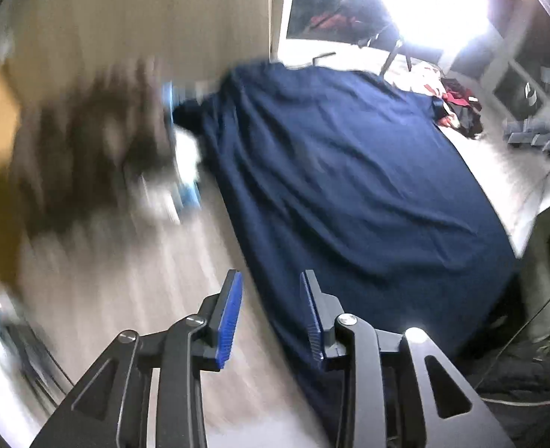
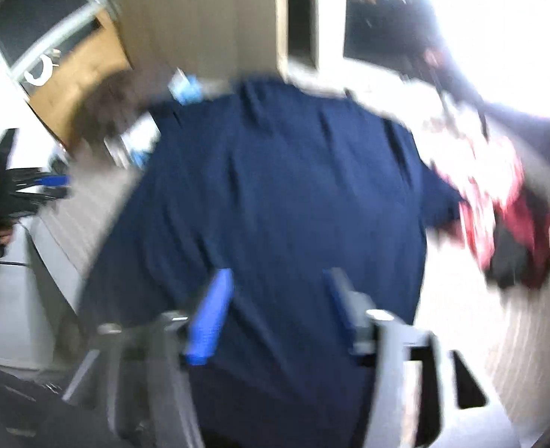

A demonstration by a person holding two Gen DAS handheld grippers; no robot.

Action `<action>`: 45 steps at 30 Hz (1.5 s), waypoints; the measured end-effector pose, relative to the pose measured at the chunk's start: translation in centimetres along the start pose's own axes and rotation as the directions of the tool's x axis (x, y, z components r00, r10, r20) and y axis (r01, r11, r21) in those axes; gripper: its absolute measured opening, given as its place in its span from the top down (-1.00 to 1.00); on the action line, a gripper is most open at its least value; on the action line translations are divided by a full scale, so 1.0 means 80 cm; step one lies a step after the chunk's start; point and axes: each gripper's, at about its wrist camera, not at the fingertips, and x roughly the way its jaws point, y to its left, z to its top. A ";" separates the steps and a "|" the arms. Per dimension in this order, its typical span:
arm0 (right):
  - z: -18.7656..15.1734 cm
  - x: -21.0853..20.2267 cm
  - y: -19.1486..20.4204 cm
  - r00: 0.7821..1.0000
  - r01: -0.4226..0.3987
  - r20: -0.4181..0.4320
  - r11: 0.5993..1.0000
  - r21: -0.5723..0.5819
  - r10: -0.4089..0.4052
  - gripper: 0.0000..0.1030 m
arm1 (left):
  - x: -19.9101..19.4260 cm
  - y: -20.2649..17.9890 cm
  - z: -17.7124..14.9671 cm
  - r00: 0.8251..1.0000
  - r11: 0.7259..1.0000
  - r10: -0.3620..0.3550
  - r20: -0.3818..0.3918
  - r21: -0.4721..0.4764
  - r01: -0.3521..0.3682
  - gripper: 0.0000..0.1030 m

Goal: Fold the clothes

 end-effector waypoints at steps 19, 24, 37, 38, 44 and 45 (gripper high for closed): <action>0.252 0.260 0.072 0.991 -0.117 -0.072 0.991 -0.065 0.113 -0.26 | 0.167 0.046 0.152 0.984 0.934 0.155 -0.092 0.337 -0.116 0.39; 0.261 0.326 0.088 0.982 -0.156 -0.130 0.980 -0.119 0.141 -0.26 | 0.194 0.062 0.160 0.971 0.937 0.176 -0.165 0.330 -0.114 0.84; 0.287 0.292 0.154 0.943 -0.310 -0.044 0.822 -0.478 0.330 -0.27 | 0.102 0.107 0.202 0.988 0.999 -0.019 -0.155 0.040 0.025 0.99; 0.290 0.288 0.166 0.939 -0.311 -0.040 0.800 -0.514 0.340 -0.27 | 0.100 0.106 0.205 0.987 0.999 -0.025 -0.157 0.037 0.031 0.99; 0.309 0.285 0.224 0.931 -0.289 -0.029 0.686 -0.668 0.364 -0.27 | 0.102 0.098 0.236 0.985 0.996 -0.043 -0.168 0.065 0.054 0.99; 0.313 0.290 0.230 0.929 -0.296 -0.039 0.674 -0.677 0.369 -0.27 | 0.104 0.097 0.239 0.985 0.996 -0.035 -0.168 0.077 0.049 0.99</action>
